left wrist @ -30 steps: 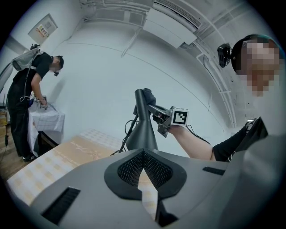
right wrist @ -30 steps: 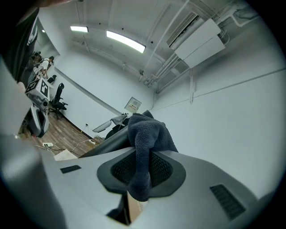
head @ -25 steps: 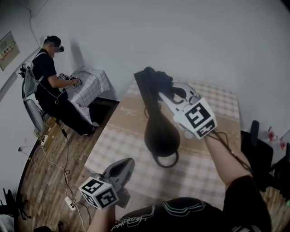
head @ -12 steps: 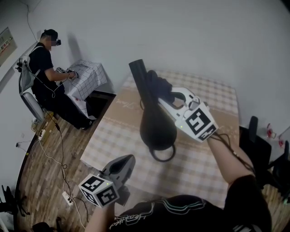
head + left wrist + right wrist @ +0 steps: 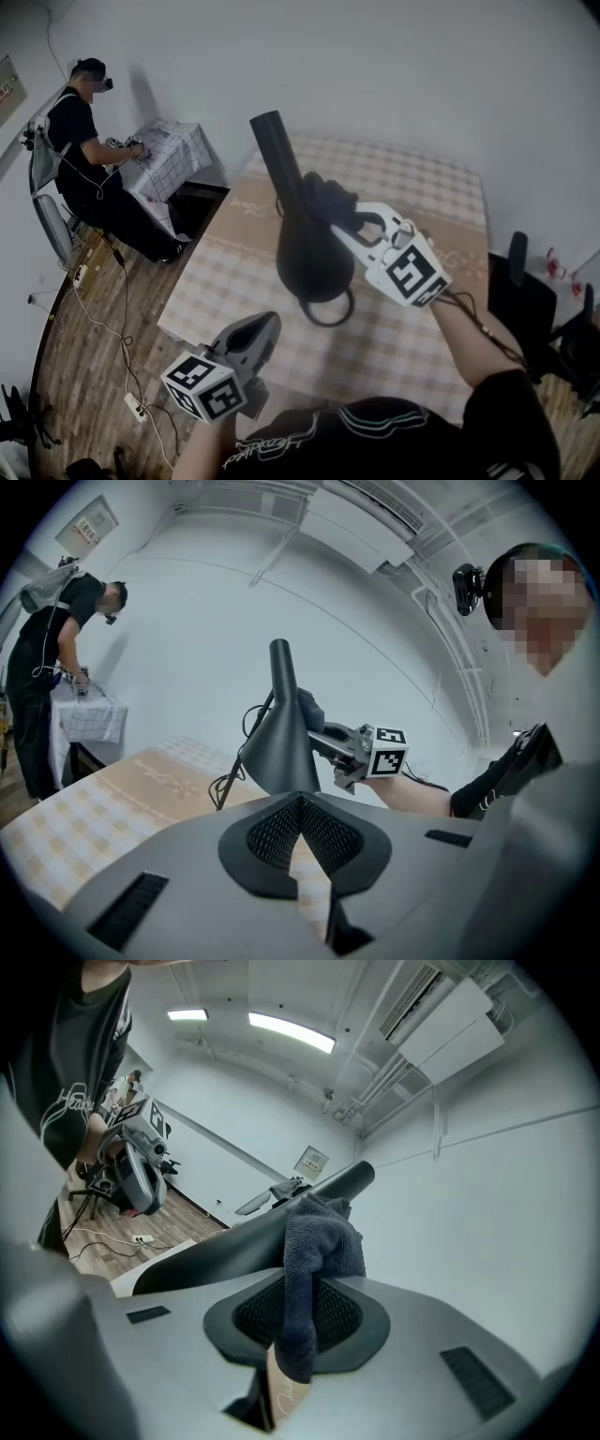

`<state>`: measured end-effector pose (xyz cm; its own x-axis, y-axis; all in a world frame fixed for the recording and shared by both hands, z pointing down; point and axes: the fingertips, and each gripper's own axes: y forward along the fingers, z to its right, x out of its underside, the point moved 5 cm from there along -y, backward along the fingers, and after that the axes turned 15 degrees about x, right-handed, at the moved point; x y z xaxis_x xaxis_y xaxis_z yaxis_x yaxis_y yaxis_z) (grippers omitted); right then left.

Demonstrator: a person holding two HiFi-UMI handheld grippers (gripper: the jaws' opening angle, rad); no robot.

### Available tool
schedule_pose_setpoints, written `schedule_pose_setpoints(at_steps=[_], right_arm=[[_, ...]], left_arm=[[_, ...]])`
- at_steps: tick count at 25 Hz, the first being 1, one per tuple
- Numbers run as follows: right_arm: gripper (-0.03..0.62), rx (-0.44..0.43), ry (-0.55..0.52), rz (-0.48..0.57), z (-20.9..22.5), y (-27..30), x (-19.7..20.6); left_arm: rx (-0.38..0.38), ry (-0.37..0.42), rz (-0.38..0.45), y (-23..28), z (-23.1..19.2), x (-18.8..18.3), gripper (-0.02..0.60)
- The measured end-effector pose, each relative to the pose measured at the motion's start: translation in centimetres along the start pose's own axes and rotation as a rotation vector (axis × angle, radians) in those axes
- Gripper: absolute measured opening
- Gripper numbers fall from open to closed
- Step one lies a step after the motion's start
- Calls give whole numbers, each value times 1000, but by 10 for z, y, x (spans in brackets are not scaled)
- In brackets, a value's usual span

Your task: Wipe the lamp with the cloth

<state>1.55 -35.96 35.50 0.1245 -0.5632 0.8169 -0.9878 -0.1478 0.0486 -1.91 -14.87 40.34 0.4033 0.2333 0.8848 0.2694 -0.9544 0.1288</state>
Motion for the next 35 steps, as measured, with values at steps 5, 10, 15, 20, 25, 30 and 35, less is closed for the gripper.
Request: schedule_pose_setpoints(at_steps=[5, 10, 15, 20, 25, 30, 35], right_arm=[[57, -9, 54, -21, -5, -13, 16], [57, -6, 77, -49, -10, -26, 29], [57, -9, 89, -93, -20, -39, 45], [57, 14, 102, -153, -29, -59, 58], [57, 82, 212, -194, -29, -90, 51], [57, 131, 367, -208, -41, -128, 19], [57, 130, 557, -154, -72, -180, -31]], left_arm=[[8, -1, -12, 6, 4, 5, 0], [15, -18, -22, 11, 7, 12, 0], [45, -25, -34, 19, 7, 17, 0], [86, -25, -38, 25, 13, 19, 0], [130, -5, -33, 17, 32, 21, -1], [173, 25, -34, -5, 57, 21, 0], [208, 62, -22, -38, 94, 24, 0]])
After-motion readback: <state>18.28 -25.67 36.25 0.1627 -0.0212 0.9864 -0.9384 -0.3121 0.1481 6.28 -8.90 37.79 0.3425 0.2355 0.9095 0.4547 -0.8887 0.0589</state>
